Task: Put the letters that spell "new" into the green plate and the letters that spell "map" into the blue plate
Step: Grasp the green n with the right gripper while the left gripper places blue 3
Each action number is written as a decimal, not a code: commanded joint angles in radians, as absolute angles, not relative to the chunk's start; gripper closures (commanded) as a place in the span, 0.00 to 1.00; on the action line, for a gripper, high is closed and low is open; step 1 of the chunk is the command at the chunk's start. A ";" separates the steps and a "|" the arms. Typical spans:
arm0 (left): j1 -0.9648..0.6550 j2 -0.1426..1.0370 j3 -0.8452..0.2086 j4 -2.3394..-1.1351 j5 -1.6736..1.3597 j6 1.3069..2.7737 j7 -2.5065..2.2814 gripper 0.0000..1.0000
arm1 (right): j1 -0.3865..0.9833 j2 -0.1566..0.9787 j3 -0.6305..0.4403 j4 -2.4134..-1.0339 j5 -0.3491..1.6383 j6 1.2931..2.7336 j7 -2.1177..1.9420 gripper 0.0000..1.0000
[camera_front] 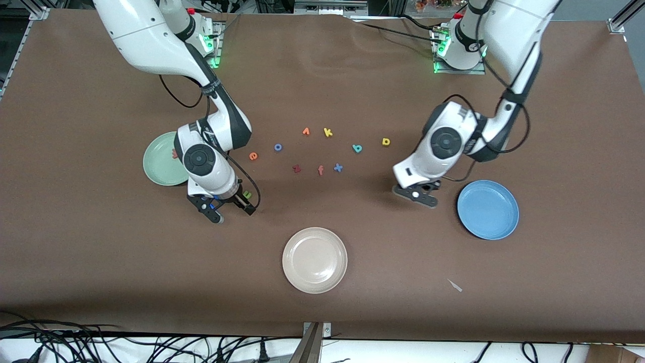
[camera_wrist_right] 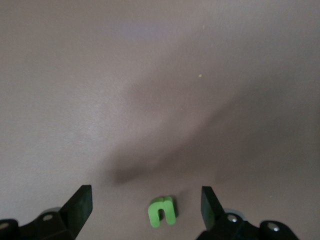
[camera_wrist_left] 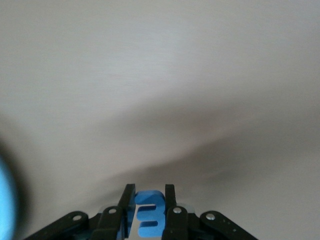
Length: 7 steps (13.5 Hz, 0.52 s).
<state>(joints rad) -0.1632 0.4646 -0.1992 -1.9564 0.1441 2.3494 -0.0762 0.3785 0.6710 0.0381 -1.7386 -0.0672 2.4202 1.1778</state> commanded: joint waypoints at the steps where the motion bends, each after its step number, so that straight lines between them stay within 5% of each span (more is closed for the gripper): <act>1: -0.060 0.442 -0.209 -1.948 0.172 2.330 0.050 1.00 | 0.390 0.693 0.040 -1.723 -0.060 2.408 1.201 0.15; 4: 0.044 0.474 -0.206 -1.910 0.172 2.330 0.217 1.00 | 0.394 0.690 0.043 -1.735 -0.049 2.399 1.212 0.24; 7: 0.129 0.489 -0.204 -1.898 0.173 2.330 0.380 1.00 | 0.394 0.687 0.060 -1.744 -0.048 2.399 1.213 0.46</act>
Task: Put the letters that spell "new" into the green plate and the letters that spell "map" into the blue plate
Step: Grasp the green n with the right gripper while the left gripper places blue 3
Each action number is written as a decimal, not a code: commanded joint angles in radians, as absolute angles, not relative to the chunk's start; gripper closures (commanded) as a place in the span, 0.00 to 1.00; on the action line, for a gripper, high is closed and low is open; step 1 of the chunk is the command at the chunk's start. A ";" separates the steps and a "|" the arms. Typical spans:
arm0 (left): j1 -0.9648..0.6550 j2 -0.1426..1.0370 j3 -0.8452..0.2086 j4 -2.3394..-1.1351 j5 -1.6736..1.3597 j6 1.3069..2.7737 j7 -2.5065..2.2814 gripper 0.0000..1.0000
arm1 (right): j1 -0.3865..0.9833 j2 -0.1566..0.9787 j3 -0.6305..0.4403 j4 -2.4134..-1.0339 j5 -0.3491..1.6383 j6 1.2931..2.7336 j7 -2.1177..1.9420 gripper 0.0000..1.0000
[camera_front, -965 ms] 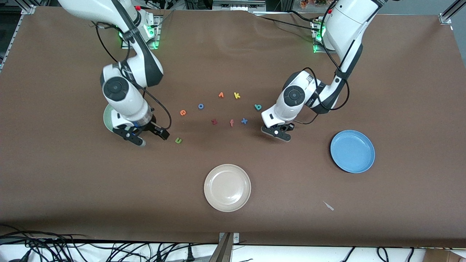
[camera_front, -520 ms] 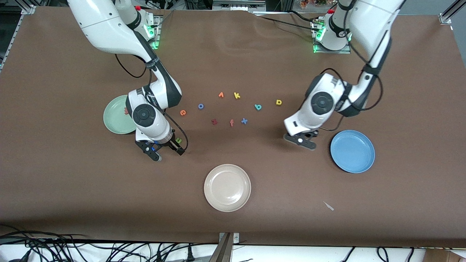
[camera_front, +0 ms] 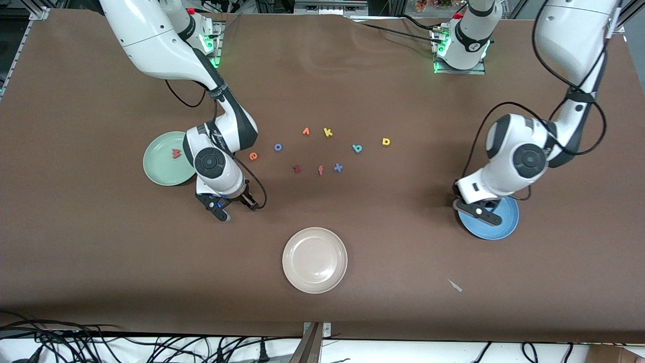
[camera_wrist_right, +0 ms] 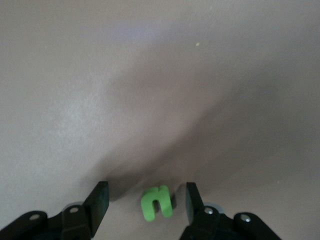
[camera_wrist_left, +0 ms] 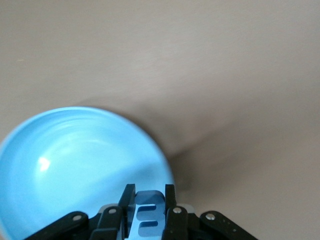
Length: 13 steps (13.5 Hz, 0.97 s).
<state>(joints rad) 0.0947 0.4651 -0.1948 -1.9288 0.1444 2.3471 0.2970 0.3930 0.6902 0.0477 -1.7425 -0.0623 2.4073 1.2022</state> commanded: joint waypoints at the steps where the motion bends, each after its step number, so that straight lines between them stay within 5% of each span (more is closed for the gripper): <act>1: 0.153 0.520 -0.203 -1.879 0.175 2.332 0.418 0.93 | 0.394 0.686 0.060 -1.749 -0.048 2.398 1.212 0.53; 2: 0.185 0.540 -0.202 -1.865 0.175 2.332 0.458 0.85 | 0.394 0.684 0.061 -1.755 -0.048 2.399 1.213 0.58; 4: 0.196 0.545 -0.202 -1.852 0.173 2.332 0.471 0.06 | 0.394 0.683 0.060 -1.758 -0.048 2.398 1.204 0.78; 5: 0.189 0.542 -0.204 -1.845 0.172 2.327 0.457 0.00 | 0.394 0.675 0.060 -1.755 -0.048 2.398 1.203 0.88; 9: 0.178 0.499 -0.267 -1.862 0.172 2.269 0.228 0.00 | 0.388 0.568 0.003 -1.750 -0.054 2.252 1.086 0.91; 13: 0.181 0.347 -0.319 -2.087 0.163 2.357 0.086 0.00 | 0.385 0.395 -0.107 -1.924 -0.052 2.137 0.854 0.91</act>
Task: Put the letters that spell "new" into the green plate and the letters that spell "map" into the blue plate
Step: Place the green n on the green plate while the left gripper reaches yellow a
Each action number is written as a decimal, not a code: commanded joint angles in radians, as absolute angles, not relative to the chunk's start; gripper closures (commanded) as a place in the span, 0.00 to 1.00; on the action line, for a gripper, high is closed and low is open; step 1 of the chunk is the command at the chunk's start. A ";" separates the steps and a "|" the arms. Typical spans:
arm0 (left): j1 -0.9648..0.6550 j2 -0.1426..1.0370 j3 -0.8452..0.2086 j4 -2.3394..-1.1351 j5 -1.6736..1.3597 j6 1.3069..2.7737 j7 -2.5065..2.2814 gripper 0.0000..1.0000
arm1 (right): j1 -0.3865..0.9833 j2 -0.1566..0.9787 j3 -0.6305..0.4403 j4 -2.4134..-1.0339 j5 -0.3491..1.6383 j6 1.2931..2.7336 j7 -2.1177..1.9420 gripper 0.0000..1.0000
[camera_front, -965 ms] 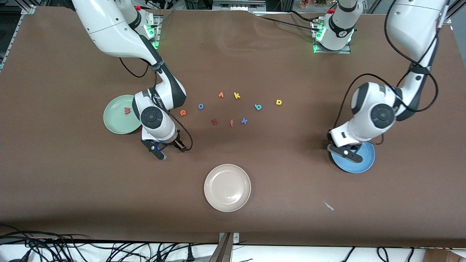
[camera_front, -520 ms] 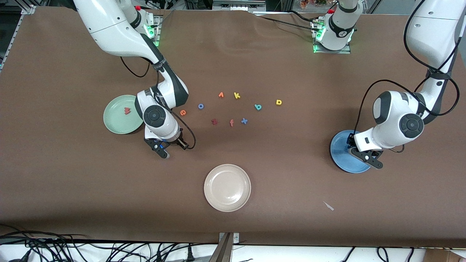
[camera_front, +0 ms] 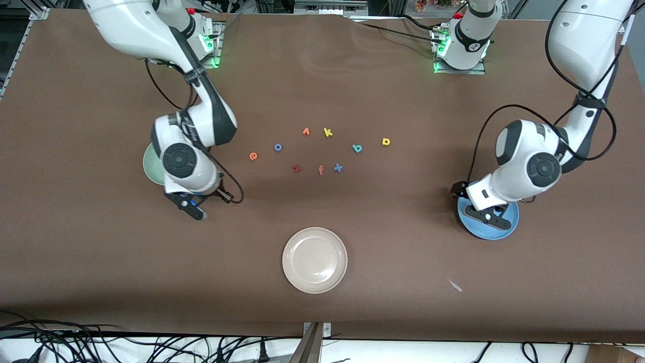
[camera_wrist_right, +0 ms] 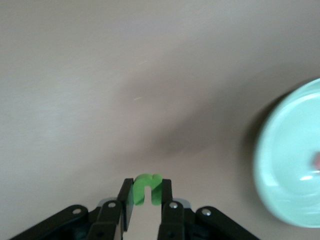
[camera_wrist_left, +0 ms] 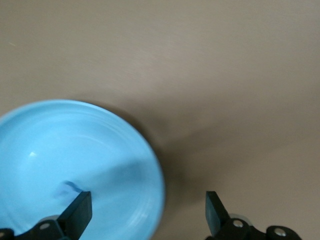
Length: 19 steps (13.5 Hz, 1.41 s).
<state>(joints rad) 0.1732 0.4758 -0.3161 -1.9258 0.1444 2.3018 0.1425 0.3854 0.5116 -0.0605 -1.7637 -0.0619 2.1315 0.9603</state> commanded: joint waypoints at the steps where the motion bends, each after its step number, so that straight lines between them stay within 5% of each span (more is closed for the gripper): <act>1: 0.181 0.303 -0.346 -2.174 0.163 2.423 0.049 0.00 | 0.385 0.340 -0.153 -2.024 -0.052 2.187 0.748 0.91; 4: 0.178 0.264 -0.431 -2.299 0.170 2.523 -0.194 0.00 | 0.385 0.256 -0.265 -2.303 -0.049 2.453 0.513 0.90; 6: 0.158 0.276 -0.481 -2.310 0.173 2.526 -0.314 0.00 | 0.384 0.267 -0.314 -2.348 -0.049 2.516 0.424 0.85; 7: 0.134 0.278 -0.494 -2.319 0.173 2.528 -0.371 0.00 | 0.383 0.265 -0.334 -2.349 -0.049 2.511 0.398 0.54; 8: 0.088 0.279 -0.495 -2.322 0.173 2.531 -0.420 0.00 | 0.385 0.262 -0.339 -2.349 -0.049 2.511 0.394 0.06; 9: 0.054 0.284 -0.497 -2.321 0.173 2.531 -0.460 0.00 | 0.385 0.250 -0.339 -2.347 -0.048 2.502 0.396 0.00; 12: -0.035 0.339 -0.495 -2.322 0.173 2.598 -0.590 0.00 | 0.391 0.207 -0.295 -2.332 -0.048 2.424 0.463 0.00; 15: -0.064 0.382 -0.495 -2.322 0.176 2.608 -0.606 0.02 | 0.391 0.210 -0.131 -2.321 -0.048 2.428 0.711 0.00; 19: -0.091 0.423 -0.489 -2.319 0.251 2.600 -0.646 0.16 | 0.396 0.293 0.036 -2.246 -0.045 2.497 1.154 0.01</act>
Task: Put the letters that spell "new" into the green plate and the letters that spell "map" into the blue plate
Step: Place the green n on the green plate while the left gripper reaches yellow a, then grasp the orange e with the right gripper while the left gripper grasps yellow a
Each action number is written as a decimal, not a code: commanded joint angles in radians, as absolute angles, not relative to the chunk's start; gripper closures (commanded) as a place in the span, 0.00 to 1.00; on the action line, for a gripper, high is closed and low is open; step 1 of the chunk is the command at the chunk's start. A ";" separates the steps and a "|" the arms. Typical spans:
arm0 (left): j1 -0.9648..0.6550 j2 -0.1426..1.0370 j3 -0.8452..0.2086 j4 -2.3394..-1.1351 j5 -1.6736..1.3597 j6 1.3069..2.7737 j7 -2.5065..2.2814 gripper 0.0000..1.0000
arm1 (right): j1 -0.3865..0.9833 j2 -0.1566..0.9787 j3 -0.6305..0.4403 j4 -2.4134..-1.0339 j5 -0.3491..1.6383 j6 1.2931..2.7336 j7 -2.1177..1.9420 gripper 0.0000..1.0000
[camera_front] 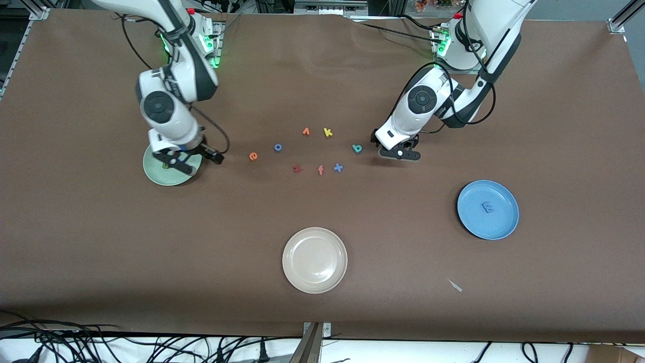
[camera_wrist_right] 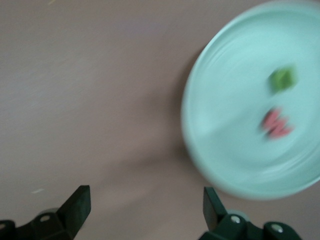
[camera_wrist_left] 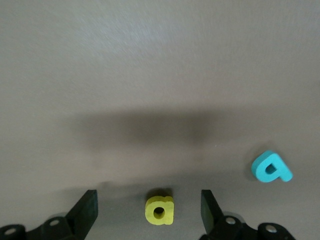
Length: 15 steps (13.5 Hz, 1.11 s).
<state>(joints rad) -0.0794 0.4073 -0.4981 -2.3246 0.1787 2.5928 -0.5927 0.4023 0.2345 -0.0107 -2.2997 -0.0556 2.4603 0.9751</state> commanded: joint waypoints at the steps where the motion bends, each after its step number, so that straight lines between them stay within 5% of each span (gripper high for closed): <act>1: -0.095 0.423 -0.489 -2.318 0.268 2.597 -0.675 0.22 | 0.396 0.307 0.057 -2.243 -0.048 2.528 1.281 0.01; 8: -0.109 0.425 -0.489 -2.316 0.322 2.543 -0.732 0.59 | 0.471 0.426 0.094 -2.246 -0.051 2.694 1.627 0.01; 15: -0.123 0.463 -0.488 -2.310 0.354 2.543 -0.767 0.83 | 0.474 0.426 0.087 -2.247 -0.057 2.694 1.628 0.49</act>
<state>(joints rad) -0.1131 0.4246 -0.4978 -2.3183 0.2947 2.5610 -0.7311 0.4682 0.4248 0.0914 -2.2546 -0.0552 2.6916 1.6127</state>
